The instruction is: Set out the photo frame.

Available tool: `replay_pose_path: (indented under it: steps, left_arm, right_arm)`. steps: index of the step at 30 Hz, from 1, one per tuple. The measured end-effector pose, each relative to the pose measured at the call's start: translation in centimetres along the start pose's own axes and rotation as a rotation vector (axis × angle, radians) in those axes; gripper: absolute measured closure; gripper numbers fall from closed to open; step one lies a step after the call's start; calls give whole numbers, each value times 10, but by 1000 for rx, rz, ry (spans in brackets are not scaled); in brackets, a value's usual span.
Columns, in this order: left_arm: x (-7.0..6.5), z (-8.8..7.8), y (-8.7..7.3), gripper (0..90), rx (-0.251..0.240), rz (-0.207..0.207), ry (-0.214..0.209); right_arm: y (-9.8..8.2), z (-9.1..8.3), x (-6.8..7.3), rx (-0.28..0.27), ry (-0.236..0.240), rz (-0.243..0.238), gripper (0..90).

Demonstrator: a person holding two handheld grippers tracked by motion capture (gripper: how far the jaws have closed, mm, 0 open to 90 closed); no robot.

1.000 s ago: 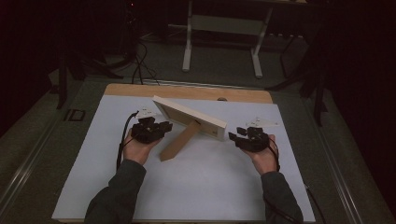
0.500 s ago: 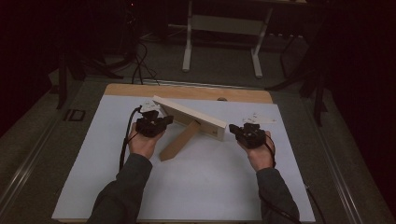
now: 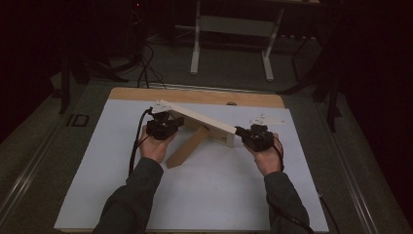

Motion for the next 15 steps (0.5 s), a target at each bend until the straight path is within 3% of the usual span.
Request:
replay_pose_path:
  steps: [15]
  left_arm:
    - [-7, 6, 0, 900, 12, 10, -2]
  right_arm:
    - [-2, 0, 1, 12, 14, -16, 896]
Point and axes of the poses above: each handheld gripper's, and its own axes: z roughly forward along the jaws, y roughly out of its top, x roughly to its left, the point moved 8 cm from there along z, roughly forward along the jaws, and after that the axes turned 10 degrees about y, right-handed, at the moved point
